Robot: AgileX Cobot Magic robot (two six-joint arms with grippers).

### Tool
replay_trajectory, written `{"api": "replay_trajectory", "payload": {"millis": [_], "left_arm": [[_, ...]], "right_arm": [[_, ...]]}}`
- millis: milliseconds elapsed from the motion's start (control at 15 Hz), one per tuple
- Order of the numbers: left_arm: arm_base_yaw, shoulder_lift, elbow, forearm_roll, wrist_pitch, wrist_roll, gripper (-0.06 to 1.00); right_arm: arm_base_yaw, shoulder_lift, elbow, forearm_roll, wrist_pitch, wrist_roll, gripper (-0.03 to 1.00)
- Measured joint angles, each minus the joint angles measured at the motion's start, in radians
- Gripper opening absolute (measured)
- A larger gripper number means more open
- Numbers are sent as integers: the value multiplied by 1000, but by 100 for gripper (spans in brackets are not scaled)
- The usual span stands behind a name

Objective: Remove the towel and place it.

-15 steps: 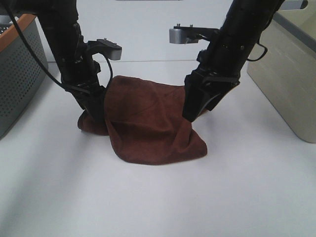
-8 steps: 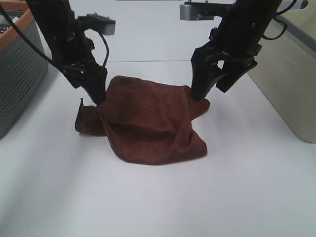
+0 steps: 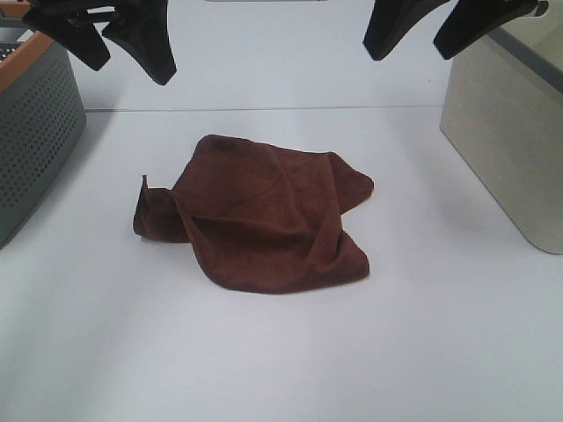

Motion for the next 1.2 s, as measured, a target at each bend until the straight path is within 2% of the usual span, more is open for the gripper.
{"api": "replay_trajectory", "payload": {"millis": [200, 333, 533, 667, 733, 933, 1200], "left_arm": [[0, -79, 0, 142, 1, -98, 82], [37, -127, 0, 195, 2, -111, 81], [165, -161, 0, 189, 2, -119, 81], [295, -185, 0, 172, 2, -110, 81], [406, -217, 0, 130, 3, -100, 81], [445, -270, 20, 105, 1, -81, 81], [445, -485, 283, 99, 1, -81, 78]], "right_arm": [[-32, -60, 0, -191, 1, 170, 68], [-107, -89, 0, -228, 2, 216, 65], [-258, -91, 0, -234, 2, 200, 63], [-369, -99, 0, -230, 2, 165, 63], [-417, -131, 0, -220, 3, 131, 62], [-418, -217, 32, -181, 3, 93, 62], [-418, -485, 274, -155, 4, 30, 62]]}}
